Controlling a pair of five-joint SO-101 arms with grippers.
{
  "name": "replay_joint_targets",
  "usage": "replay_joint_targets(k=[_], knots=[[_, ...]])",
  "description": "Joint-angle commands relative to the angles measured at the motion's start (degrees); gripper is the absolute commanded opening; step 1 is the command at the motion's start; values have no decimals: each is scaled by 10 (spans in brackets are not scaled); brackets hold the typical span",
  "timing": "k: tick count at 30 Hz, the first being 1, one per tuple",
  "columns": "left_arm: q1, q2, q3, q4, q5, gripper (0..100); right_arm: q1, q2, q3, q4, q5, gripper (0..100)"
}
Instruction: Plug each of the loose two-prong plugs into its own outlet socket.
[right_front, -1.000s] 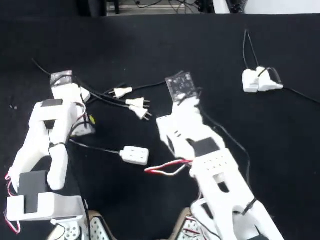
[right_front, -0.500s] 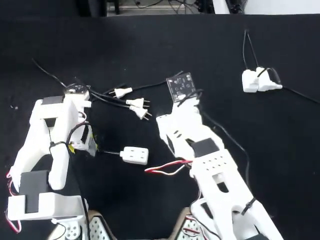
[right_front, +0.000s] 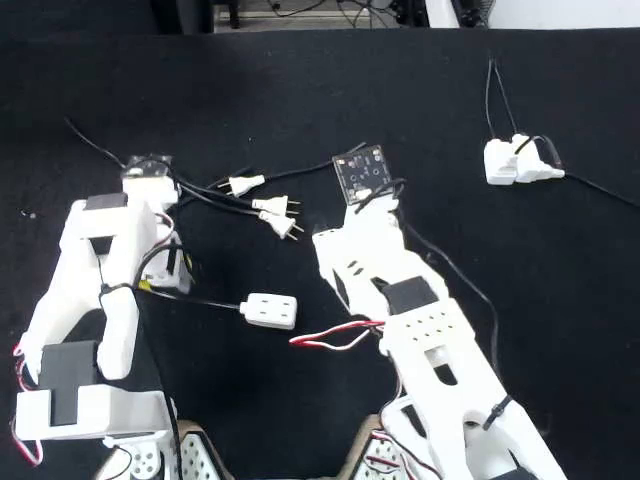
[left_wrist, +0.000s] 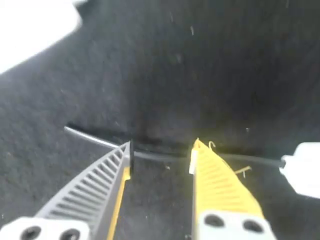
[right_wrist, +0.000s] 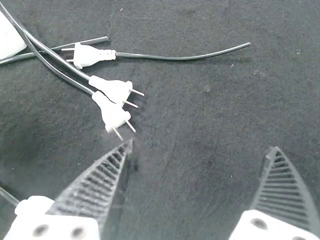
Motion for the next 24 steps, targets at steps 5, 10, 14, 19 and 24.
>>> replay_joint_targets(k=[5, 10, 14, 19, 24], knots=[[44, -20, -10, 79, -69, 199, 9, -20, -4, -16, -4, 378], [42, -20, -15, 91, -70, 198, 9, -20, -5, -16, -4, 378], [40, -26, -26, 86, -65, 198, 9, -20, -5, -16, -4, 378], [25, -19, -23, -3, 32, 198, 9, -20, -4, -16, -4, 378], [17, -19, 3, -14, 6, 198, 9, -20, -4, -16, -4, 378]])
